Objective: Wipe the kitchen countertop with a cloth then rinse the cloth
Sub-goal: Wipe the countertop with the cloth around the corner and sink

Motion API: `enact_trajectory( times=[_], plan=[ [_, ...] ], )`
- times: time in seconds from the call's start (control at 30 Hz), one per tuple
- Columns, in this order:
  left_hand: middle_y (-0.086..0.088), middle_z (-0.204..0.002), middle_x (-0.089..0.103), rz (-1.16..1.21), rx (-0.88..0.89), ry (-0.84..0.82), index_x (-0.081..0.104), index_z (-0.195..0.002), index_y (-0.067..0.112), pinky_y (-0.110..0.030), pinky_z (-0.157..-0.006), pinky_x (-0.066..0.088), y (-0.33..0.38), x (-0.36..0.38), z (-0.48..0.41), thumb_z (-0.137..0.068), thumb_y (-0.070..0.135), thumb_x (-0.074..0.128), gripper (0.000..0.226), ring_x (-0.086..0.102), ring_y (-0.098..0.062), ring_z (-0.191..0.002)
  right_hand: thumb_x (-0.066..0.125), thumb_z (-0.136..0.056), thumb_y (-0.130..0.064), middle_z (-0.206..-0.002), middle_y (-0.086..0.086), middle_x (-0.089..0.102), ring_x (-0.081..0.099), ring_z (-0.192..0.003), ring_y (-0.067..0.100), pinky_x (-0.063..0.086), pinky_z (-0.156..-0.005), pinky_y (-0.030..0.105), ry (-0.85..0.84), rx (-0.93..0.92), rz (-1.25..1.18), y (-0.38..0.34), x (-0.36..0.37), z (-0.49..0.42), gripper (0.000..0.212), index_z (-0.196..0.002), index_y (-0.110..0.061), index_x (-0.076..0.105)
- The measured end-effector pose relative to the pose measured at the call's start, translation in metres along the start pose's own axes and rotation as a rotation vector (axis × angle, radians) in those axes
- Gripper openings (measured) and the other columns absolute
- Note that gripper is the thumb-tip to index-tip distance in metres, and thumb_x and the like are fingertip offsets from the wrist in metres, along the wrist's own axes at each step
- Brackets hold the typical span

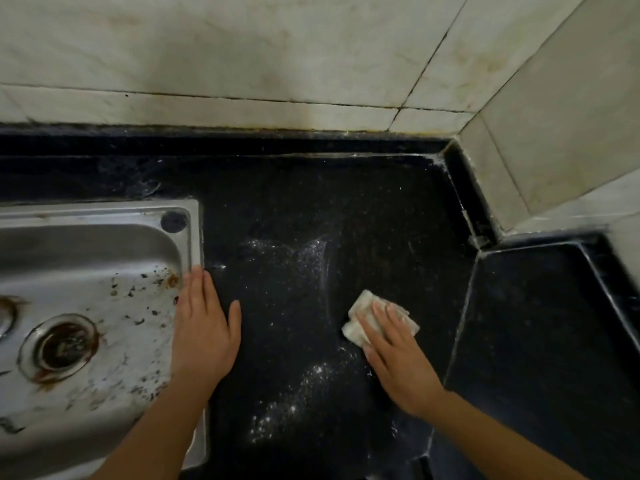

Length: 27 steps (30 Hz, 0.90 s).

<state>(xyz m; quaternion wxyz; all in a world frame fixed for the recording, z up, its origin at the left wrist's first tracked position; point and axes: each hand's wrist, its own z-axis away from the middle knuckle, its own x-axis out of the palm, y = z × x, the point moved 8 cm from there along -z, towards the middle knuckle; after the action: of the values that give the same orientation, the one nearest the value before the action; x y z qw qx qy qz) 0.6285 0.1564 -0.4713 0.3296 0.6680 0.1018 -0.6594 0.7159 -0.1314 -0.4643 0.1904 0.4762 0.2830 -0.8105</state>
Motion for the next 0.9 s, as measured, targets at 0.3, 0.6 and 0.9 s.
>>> enact_trajectory(
  times=[0.3,0.6,0.9],
  plan=[
    [-0.022,-0.155,0.016,-0.025,0.011,0.022,0.017,-0.146,-0.007,-0.041,-0.117,0.01,0.0,0.003,-0.001,-0.094,0.046,0.015,0.074,0.012,-0.033,-0.144,0.015,-0.102,-0.043,-0.159,0.005,-0.008,-0.014,-0.145,0.027,-0.002,-0.119,0.042,0.023,-0.002,0.126,0.006,-0.05,-0.11,0.051,-0.148,-0.033,-0.004],
    [-0.021,-0.155,0.016,-0.036,0.01,0.039,0.015,-0.147,-0.005,-0.039,-0.117,0.008,-0.001,0.004,-0.001,-0.098,0.043,0.023,0.069,0.011,-0.031,-0.145,0.018,-0.104,-0.036,-0.159,0.003,-0.016,-0.023,-0.143,0.026,-0.012,-0.117,0.04,-0.039,0.114,-0.03,-0.031,-0.066,-0.175,0.051,-0.15,-0.035,-0.003],
    [-0.021,-0.155,0.018,0.034,0.012,0.043,0.017,-0.147,-0.005,-0.042,-0.117,0.013,-0.002,0.003,0.001,-0.1,0.04,0.026,0.066,0.013,-0.032,-0.144,-0.001,-0.093,-0.055,-0.158,-0.004,-0.016,-0.026,-0.142,0.016,-0.015,-0.116,0.034,-0.16,-0.354,0.139,-0.075,0.005,-0.044,0.049,-0.14,-0.051,-0.015]
  ],
)
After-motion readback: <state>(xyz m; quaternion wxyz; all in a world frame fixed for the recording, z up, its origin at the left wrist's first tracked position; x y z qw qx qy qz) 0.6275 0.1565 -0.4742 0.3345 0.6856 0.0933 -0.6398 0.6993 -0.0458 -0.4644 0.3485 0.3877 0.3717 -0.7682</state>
